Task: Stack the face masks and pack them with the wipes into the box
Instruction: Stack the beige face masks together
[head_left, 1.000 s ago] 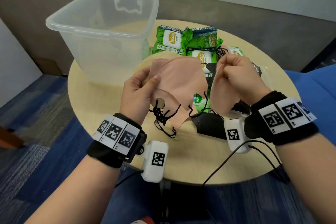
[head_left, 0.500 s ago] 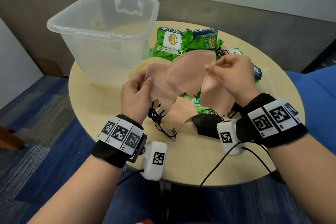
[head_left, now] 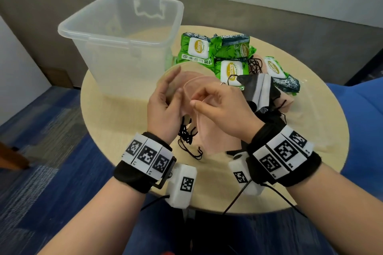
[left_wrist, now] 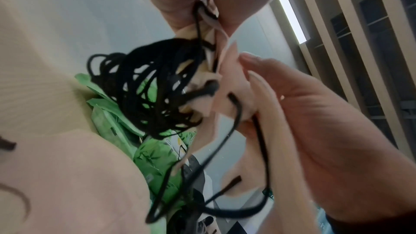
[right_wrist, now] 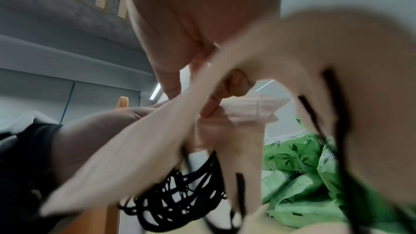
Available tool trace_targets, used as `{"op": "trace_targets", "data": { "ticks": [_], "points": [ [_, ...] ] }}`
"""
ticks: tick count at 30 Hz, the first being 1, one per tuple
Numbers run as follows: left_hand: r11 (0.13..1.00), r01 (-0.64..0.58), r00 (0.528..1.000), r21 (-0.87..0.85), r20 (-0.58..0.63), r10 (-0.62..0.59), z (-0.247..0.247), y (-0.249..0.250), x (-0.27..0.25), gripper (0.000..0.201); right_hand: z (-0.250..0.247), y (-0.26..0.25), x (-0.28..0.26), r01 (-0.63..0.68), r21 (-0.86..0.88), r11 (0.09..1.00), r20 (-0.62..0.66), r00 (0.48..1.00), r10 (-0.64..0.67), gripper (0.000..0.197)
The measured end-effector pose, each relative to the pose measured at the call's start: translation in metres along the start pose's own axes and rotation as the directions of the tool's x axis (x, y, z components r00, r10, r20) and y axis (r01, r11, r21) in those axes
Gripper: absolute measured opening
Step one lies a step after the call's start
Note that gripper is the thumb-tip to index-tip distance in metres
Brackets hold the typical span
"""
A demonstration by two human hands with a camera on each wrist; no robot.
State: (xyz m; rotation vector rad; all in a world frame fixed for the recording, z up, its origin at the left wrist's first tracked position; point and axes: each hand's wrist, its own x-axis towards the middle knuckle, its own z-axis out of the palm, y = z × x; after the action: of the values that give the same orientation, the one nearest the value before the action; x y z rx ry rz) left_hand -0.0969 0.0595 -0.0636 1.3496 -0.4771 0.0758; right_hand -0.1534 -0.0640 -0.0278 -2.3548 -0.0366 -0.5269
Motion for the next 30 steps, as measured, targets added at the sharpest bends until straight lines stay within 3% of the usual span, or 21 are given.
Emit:
{"op": "trace_targets", "data": {
  "ticks": [3, 6, 12, 16, 19, 23, 25, 28, 29, 30],
  "points": [
    [0.999, -0.019, 1.000, -0.045, 0.013, 0.020, -0.003, 0.000, 0.000, 0.056, 0.000, 0.002, 0.003, -0.057, 0.109, 0.992, 0.068, 0.996, 0.050, 0.023],
    [0.999, 0.006, 1.000, -0.053, 0.030, -0.004, -0.001, 0.001, 0.000, 0.046, -0.001, 0.002, 0.006, -0.063, 0.269, 0.961, 0.138, 0.990, 0.026, 0.032],
    [0.982, 0.169, 0.985, -0.090, 0.059, -0.164, -0.001, 0.008, -0.001, 0.038, -0.007, 0.003, 0.008, -0.197, 0.395, 0.897, 0.192, 0.973, 0.130, 0.040],
    [0.985, 0.169, 0.984, -0.045, 0.068, -0.166, -0.003, 0.005, 0.000, 0.028, -0.020, 0.002, 0.009, -0.251, 0.427, 0.869, 0.275, 0.951, 0.140, 0.044],
    [0.981, 0.181, 0.983, -0.075, 0.044, -0.178, -0.002, 0.003, -0.001, 0.034, -0.030, 0.002, 0.013, -0.327, 0.487, 0.810, 0.135, 0.944, 0.301, 0.029],
    [0.964, 0.172, 0.985, -0.202, 0.063, -0.162, -0.002, 0.007, -0.001, 0.026, -0.034, 0.009, 0.019, -0.312, 0.744, 0.591, -0.015, 0.876, 0.482, 0.032],
    [0.966, 0.137, 0.987, -0.220, 0.117, -0.113, -0.003, 0.007, -0.002, 0.046, -0.032, 0.013, 0.019, -0.304, 0.788, 0.535, -0.024, 0.853, 0.521, 0.031],
    [0.970, 0.103, 0.991, -0.222, 0.110, -0.080, -0.001, 0.009, -0.004, 0.078, -0.026, 0.016, 0.016, -0.308, 0.787, 0.534, -0.014, 0.857, 0.514, 0.028],
    [0.968, 0.116, 0.991, -0.223, 0.094, -0.098, 0.000, 0.009, -0.005, 0.077, -0.023, 0.015, 0.015, -0.302, 0.773, 0.558, -0.030, 0.860, 0.509, 0.027],
    [0.968, 0.127, 0.990, -0.216, 0.082, -0.112, 0.001, 0.009, -0.006, 0.063, -0.021, 0.015, 0.014, -0.295, 0.749, 0.593, -0.058, 0.863, 0.502, 0.027]
  ]
}}
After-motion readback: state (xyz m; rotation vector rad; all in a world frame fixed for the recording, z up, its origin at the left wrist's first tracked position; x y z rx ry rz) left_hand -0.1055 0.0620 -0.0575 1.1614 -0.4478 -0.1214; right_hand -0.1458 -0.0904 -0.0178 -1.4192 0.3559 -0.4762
